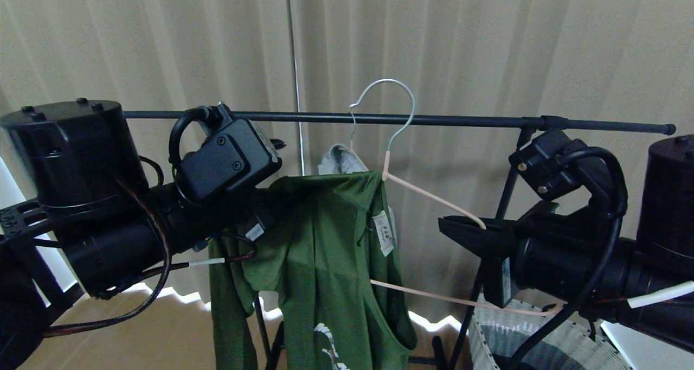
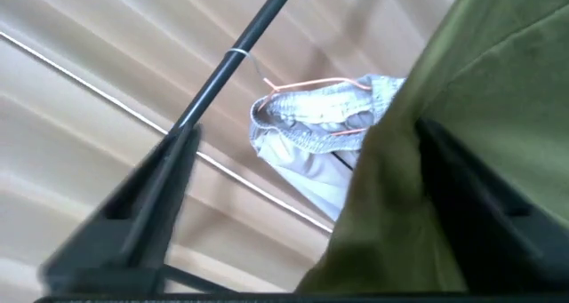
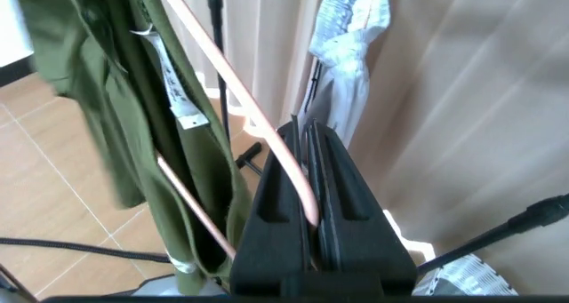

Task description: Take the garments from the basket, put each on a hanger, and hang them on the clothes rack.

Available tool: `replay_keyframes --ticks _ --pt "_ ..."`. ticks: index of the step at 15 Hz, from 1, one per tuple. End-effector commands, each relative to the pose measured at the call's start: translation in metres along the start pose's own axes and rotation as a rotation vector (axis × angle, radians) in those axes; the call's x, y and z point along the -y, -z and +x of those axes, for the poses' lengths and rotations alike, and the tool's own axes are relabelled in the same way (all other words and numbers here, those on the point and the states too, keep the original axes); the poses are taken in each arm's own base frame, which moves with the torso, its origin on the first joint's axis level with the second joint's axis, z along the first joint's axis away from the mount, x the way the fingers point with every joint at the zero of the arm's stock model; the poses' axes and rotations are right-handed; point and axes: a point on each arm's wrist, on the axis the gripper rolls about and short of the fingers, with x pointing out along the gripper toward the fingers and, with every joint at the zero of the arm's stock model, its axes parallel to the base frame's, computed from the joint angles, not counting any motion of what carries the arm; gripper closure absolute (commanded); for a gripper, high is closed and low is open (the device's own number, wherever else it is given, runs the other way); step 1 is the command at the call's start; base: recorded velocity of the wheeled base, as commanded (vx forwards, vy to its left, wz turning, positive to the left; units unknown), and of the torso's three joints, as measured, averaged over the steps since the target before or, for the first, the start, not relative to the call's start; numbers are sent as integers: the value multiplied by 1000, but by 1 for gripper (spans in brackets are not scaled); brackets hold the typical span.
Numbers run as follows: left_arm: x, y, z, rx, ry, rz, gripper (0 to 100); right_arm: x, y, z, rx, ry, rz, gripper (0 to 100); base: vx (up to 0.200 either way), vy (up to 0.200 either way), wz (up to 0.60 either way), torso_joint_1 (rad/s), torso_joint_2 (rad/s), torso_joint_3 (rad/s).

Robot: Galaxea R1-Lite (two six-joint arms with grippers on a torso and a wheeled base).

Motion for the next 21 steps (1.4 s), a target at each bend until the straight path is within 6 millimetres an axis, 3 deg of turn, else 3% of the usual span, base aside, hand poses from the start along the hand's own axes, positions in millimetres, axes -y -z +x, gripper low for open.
replay_keyframes --ticks 1,11,12,15,21 --pt "1 1 1 -4 4 0 100 -2 0 -1 2 -8 -2 100 0 0 0 0 0 0" --pt "6 6 -6 -1 -10 5 100 -1 3 -3 -7 -8 -6 100 0 0 0 0 0 0" --pt "7 8 -7 -4 -13 3 100 -1 4 -3 -8 -6 -5 0 0 0 0 0 0 0" --pt "1 14 -10 -96 -108 -5 100 6 4 -9 6 22 5 0 0 0 0 0 0 0" --pt "-6 21 -11 -289 -349 -153 100 21 23 -8 -56 114 8 0 0 0 0 0 0 0"
